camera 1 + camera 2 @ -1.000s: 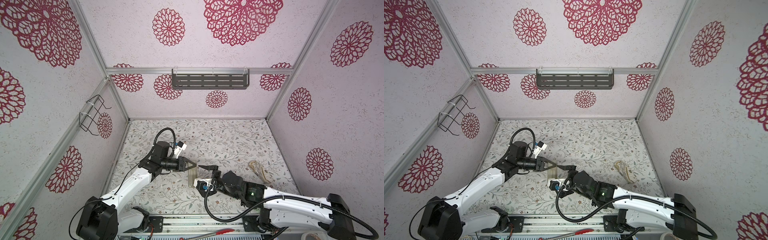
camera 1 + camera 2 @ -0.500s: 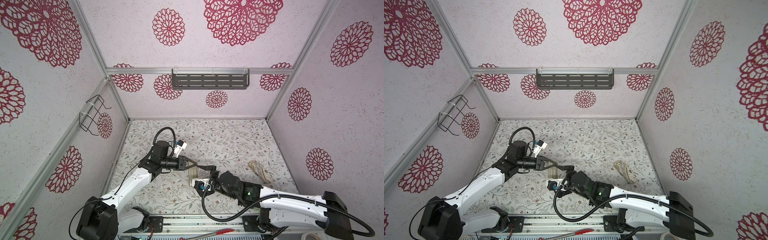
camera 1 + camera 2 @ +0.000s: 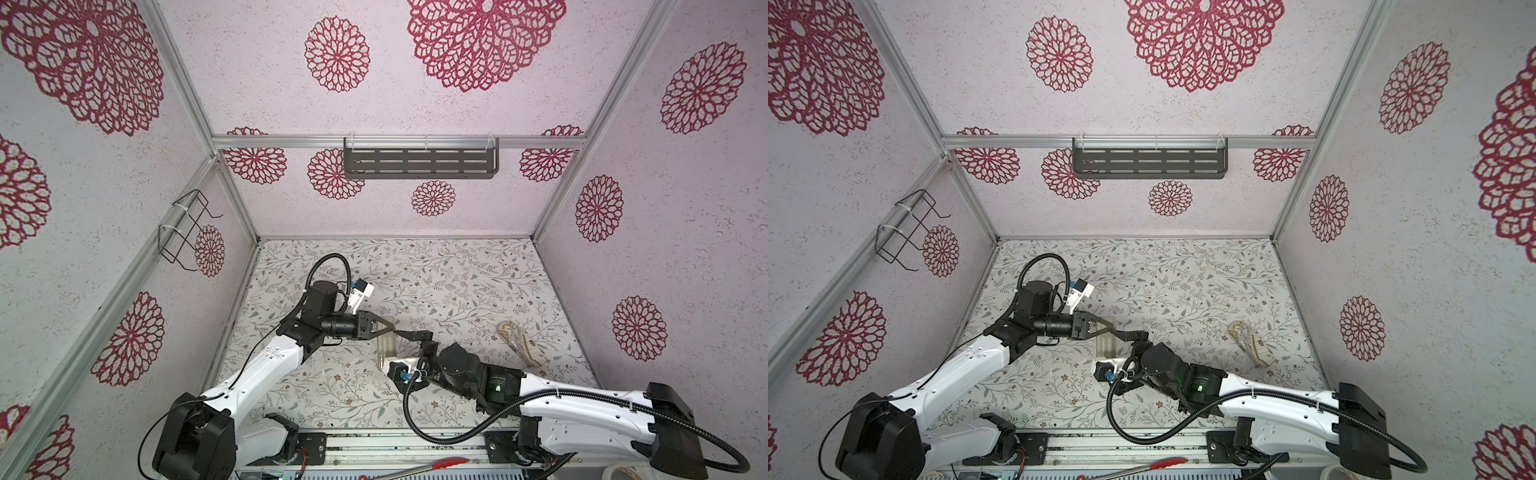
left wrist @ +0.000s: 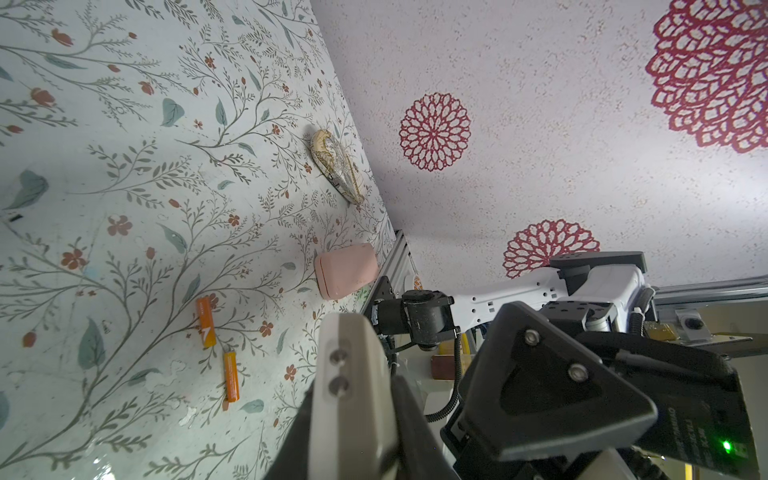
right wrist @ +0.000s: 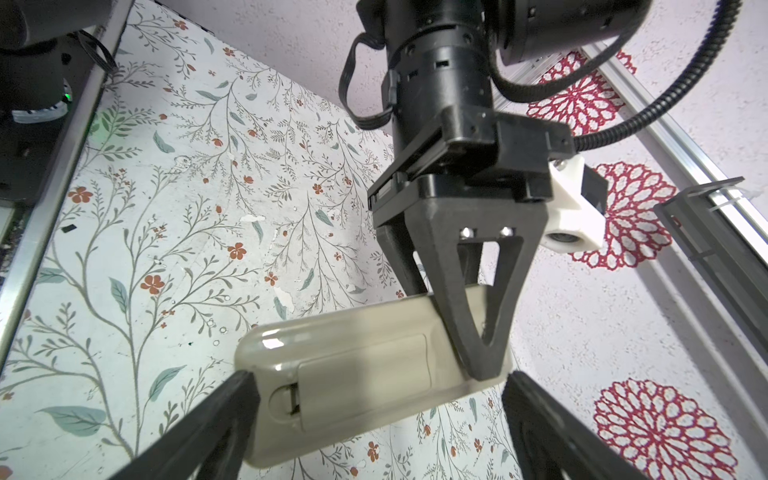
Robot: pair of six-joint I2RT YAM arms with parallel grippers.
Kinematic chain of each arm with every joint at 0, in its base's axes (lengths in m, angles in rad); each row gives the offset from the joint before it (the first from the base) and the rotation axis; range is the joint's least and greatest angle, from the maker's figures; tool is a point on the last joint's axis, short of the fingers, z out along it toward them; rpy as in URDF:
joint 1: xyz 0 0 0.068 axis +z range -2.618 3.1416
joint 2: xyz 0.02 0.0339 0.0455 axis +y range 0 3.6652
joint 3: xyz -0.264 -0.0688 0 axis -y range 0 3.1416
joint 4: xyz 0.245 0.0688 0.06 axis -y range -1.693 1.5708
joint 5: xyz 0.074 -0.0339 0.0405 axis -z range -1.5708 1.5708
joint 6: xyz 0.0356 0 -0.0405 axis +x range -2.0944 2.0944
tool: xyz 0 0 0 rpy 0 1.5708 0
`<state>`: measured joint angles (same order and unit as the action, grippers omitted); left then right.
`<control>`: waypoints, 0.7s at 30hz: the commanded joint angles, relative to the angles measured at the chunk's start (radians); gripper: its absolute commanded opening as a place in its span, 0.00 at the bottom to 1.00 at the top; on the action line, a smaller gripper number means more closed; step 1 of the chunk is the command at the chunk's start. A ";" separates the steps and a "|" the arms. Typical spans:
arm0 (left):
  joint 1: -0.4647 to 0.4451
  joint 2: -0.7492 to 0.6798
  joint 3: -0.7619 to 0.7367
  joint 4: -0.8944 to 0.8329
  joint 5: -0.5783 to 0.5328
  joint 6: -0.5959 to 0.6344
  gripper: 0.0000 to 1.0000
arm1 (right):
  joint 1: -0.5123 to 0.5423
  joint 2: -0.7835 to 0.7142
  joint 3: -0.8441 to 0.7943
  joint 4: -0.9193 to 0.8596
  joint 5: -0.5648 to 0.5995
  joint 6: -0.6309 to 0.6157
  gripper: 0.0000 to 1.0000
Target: Load the batteries into the remote control
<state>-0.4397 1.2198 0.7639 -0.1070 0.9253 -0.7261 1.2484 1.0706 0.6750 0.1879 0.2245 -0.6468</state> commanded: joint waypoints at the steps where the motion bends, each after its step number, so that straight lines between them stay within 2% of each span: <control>1: -0.004 0.004 -0.002 0.024 0.041 -0.009 0.00 | -0.001 -0.041 0.020 0.020 0.033 -0.017 0.96; 21: -0.010 -0.009 -0.005 0.023 0.043 -0.010 0.00 | -0.002 -0.004 0.013 0.028 0.062 -0.033 0.96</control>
<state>-0.4404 1.2198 0.7635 -0.1074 0.9394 -0.7338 1.2480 1.0561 0.6750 0.1886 0.2554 -0.6628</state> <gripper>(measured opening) 0.240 0.957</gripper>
